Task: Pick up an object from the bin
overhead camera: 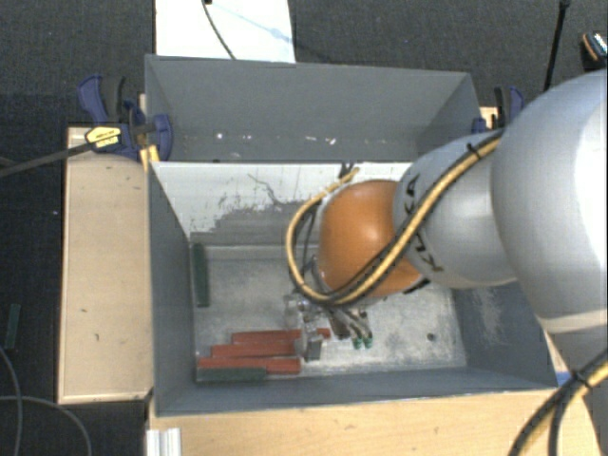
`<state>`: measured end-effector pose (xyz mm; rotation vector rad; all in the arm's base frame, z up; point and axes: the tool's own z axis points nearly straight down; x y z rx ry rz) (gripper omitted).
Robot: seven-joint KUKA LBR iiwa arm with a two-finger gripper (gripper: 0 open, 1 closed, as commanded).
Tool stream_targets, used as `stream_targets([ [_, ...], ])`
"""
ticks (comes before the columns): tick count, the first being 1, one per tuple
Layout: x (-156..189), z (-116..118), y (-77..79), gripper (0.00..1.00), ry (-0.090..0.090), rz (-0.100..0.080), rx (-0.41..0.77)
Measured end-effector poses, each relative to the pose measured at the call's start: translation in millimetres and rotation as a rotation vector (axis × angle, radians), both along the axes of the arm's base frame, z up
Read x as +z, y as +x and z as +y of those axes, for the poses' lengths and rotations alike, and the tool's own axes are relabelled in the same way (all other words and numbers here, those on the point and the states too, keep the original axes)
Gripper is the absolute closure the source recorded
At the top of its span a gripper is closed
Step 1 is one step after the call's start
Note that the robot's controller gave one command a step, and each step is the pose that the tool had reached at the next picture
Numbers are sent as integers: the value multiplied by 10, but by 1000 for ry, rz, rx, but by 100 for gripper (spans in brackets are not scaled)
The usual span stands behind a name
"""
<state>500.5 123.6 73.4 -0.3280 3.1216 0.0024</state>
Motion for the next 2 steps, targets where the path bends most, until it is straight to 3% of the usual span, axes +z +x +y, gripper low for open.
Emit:
stream_targets([
  [1,1176,171,115,100,1,-8,-6],
  [2,1127,163,98,0,-1,1,-9],
])
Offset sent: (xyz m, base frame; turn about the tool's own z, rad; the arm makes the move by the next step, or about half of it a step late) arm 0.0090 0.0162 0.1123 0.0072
